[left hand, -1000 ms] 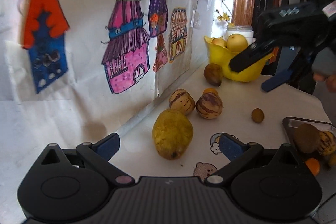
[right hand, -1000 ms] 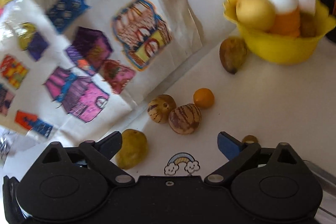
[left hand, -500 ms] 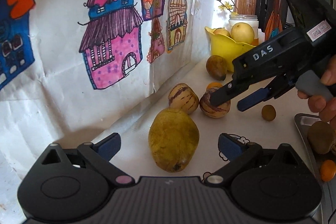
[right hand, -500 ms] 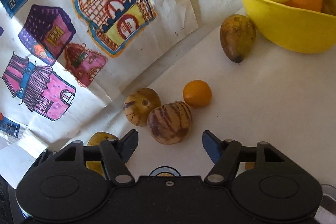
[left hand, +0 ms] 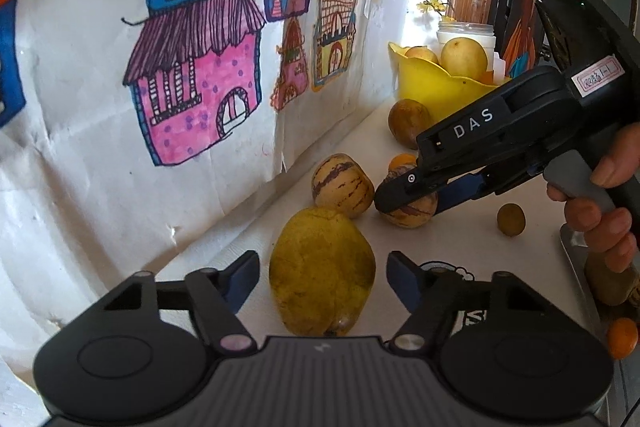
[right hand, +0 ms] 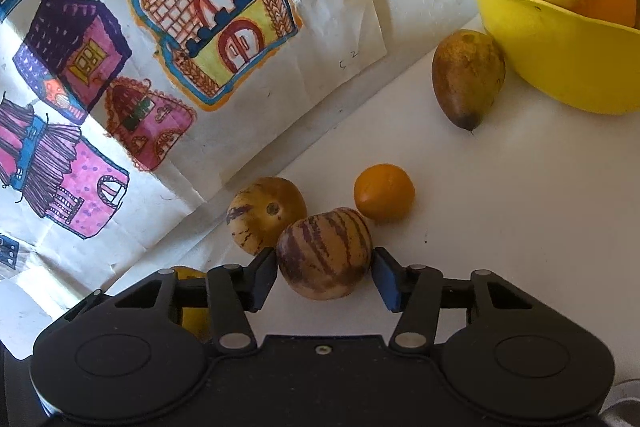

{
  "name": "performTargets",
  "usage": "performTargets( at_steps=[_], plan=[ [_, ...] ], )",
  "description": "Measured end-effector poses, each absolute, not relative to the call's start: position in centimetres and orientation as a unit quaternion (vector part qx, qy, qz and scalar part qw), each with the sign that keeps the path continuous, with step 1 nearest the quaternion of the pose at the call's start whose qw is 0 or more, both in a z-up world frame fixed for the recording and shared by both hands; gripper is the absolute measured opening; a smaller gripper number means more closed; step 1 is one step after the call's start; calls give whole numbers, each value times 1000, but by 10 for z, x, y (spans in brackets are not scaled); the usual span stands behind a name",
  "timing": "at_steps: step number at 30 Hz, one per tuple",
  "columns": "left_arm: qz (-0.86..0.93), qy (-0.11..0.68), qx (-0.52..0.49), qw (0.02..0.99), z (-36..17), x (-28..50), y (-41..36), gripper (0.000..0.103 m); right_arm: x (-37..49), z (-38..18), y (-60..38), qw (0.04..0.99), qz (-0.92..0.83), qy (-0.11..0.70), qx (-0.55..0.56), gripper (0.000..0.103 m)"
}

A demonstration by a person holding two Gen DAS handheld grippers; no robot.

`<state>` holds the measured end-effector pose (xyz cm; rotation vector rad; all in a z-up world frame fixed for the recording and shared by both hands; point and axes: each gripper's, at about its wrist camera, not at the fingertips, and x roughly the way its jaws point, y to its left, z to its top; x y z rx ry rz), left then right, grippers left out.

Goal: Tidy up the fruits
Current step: 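Grasp the yellow pear with the left tool while the right tool grasps a striped pepino, then carry the yellow pear in the left tool while the right tool carries the pepino to the tray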

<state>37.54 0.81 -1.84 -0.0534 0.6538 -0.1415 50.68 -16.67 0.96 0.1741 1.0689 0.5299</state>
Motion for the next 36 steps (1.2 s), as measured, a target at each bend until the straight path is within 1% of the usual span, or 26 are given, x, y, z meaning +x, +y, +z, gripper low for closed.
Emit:
performTargets(
  at_steps=[4,5,13,25,36],
  plan=[
    [-70,327,-34,942,-20,377,10,60,508,7,-163,828,246,497,85,54],
    [-69,329,-39,941,-21,378,10,59,508,7,-163,828,247,496,85,54],
    [-62,331,-59,940,-21,375,15,59,504,7,-169,834,249,482,105,52],
    [-53,336,-71,938,-17,363,22,59,490,-1,-194,831,263,467,151,51],
    [-60,328,-66,941,3,343,13,59,447,26,-225,826,289,455,164,51]
  ],
)
